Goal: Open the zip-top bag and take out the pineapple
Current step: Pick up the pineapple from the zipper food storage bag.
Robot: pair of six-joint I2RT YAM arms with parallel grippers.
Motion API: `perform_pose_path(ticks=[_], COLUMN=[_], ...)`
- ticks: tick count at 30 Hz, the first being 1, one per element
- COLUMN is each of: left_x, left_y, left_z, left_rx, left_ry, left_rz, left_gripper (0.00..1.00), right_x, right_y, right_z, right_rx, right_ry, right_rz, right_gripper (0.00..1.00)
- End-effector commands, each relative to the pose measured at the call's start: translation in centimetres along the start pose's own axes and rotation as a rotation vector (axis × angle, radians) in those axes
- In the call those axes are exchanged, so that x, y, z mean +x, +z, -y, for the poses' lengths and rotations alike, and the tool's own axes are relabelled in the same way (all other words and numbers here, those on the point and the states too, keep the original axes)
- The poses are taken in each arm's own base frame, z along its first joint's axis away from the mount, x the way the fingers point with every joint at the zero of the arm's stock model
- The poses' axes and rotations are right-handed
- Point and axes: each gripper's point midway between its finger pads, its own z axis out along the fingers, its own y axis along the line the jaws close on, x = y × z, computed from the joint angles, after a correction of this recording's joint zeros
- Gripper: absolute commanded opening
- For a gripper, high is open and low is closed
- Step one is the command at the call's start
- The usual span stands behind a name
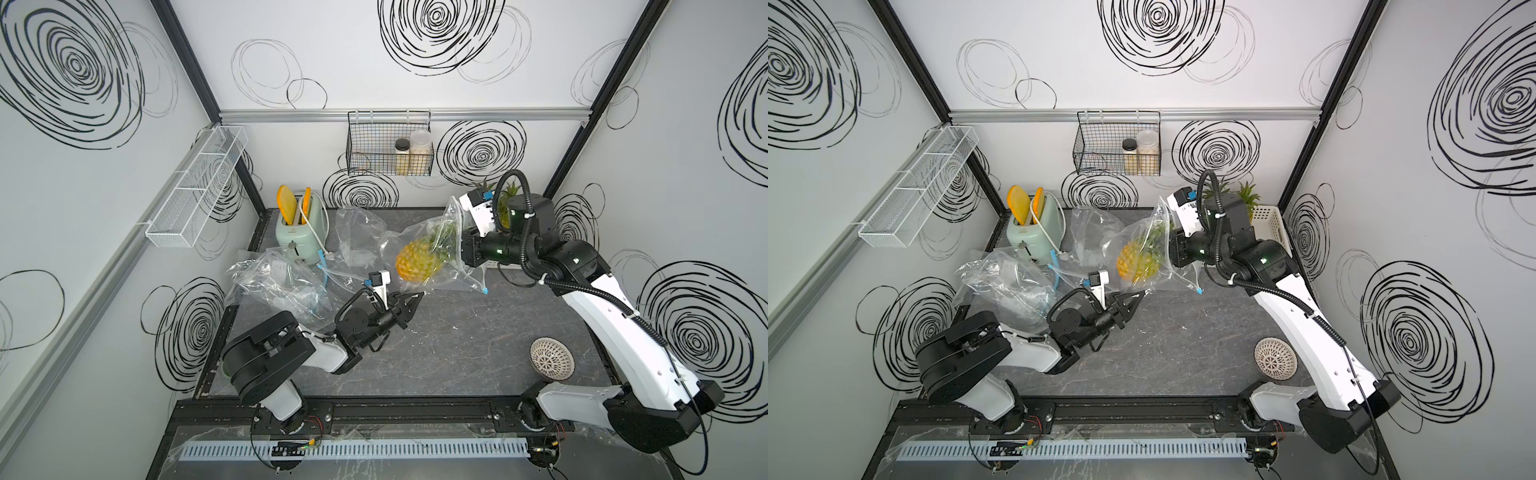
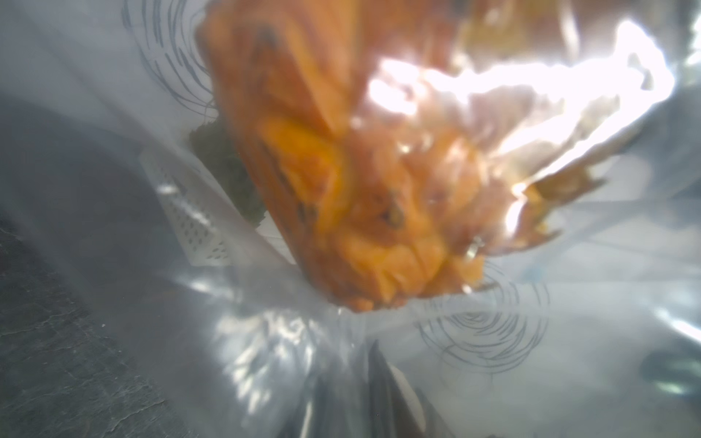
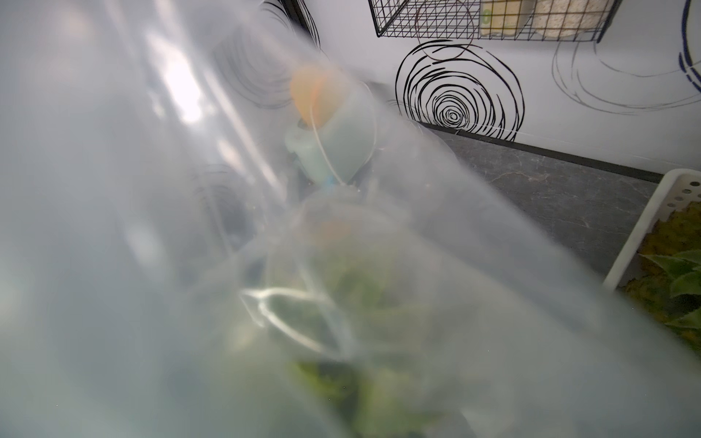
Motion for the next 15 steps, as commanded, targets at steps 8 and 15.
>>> perform_pose_path(ticks=[8, 15], left_x=[-2.5, -4.9], left_y=[-0.9, -1.4], left_z=[-3.7, -7.3], left_rx=[-0.184, -0.388], left_ry=[0.118, 0.268], left_rz=[0.058, -0.002], left_gripper=[0.0, 0.0], right_x=[-2.9, -2.9], right_y=[-3.1, -4.2], right_z=[-2.8, -3.4], right_rx=[-0.08, -0.094], right_ry=[-0.051, -0.061], right_rz=[0.133, 0.137], right_gripper=[0.0, 0.0])
